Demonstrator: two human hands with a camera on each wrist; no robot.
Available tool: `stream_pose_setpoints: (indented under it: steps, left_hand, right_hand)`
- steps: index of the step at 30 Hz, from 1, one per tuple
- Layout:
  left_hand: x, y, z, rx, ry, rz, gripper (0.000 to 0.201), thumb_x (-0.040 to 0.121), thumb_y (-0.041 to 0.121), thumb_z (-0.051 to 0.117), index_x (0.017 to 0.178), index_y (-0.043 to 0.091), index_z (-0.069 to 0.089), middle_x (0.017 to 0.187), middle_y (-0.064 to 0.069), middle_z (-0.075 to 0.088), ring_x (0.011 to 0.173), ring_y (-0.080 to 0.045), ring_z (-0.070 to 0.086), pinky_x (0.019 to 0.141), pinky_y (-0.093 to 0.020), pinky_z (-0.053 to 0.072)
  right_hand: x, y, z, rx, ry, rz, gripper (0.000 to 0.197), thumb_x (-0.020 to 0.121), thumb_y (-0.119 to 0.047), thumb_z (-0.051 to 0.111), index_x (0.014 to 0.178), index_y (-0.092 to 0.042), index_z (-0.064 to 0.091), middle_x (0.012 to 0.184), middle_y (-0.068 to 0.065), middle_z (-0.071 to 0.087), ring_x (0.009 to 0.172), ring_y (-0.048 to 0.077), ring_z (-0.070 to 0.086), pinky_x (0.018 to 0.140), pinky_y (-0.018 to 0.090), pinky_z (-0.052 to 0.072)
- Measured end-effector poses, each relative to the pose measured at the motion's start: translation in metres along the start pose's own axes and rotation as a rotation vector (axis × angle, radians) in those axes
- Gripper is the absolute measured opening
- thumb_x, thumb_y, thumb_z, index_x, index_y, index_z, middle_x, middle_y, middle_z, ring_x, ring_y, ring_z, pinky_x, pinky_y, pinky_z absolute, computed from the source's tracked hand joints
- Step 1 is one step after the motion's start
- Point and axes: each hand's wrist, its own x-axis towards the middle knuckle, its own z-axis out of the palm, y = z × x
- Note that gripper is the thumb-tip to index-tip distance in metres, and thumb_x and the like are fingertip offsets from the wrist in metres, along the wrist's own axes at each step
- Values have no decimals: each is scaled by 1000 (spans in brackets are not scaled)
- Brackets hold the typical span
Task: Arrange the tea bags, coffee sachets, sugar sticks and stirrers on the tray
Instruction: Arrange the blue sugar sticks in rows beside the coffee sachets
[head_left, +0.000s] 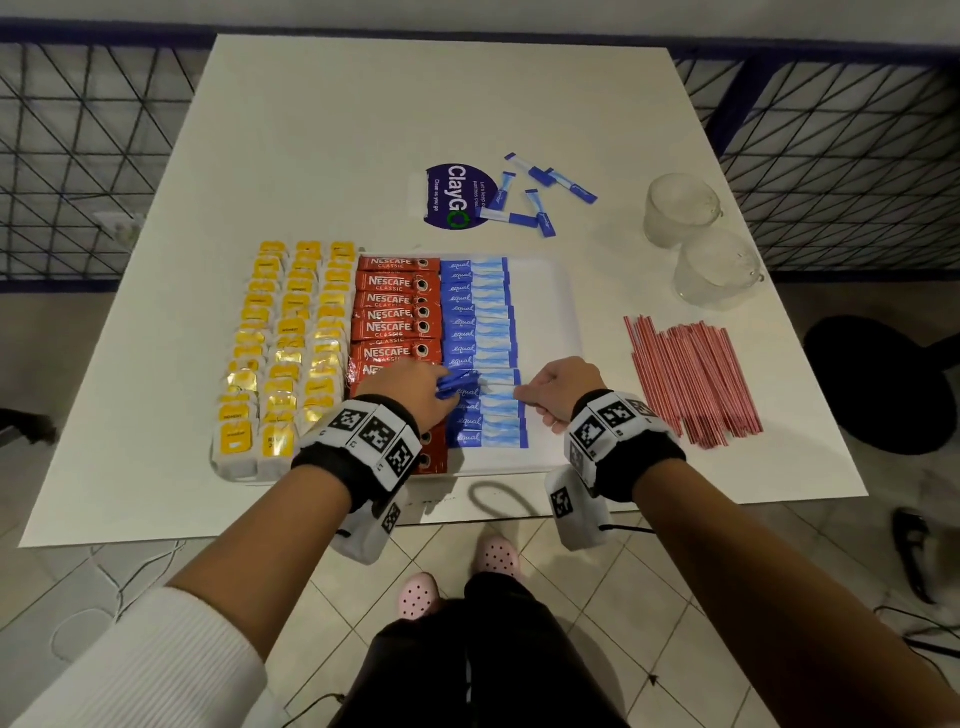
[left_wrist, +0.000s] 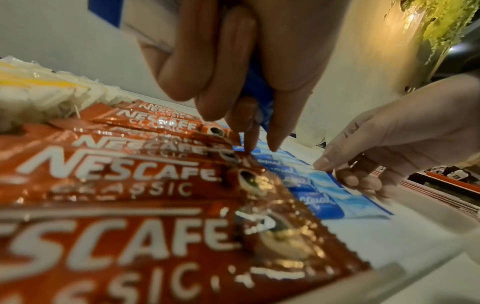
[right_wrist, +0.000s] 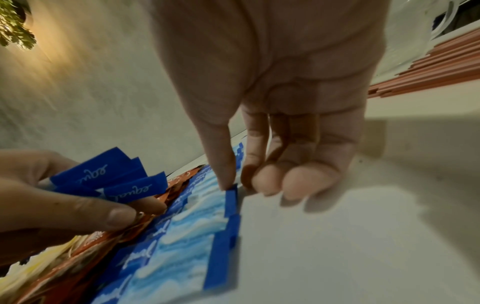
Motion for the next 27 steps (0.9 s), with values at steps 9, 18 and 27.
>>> stream_pose_setpoints:
  steps: [9,18,27]
  left_hand:
    - [3,3,1,39,-10,-20,28,95,34,46,111,16,60,104,-7,63,93,-23,58,82,-33,47]
    - [3,2,1,-14,28,-19,25,95,30,47,109,14,60,86,-3,53,80,-18,49,72,-29,41]
    - [7,0,-2,11,37,7,29,92,39,51,105,13,56,94,-5,58,90,-22,54,74,-29,40]
  right_hand:
    - [7,4,0,-21,-17,-10,36,85,-32,65,61,-10,49,73,12,58,69,26,51,79,37,51]
    - [5,15,-3,188,-6,-20,22,88,-22,58,69,-11,53,62,6,54,50,18,48,51,27,46]
    - [0,12,1,88,-15,-105,17,83,-26,65,72,-19,53,70,-1,56,60,16,53,55,25,48]
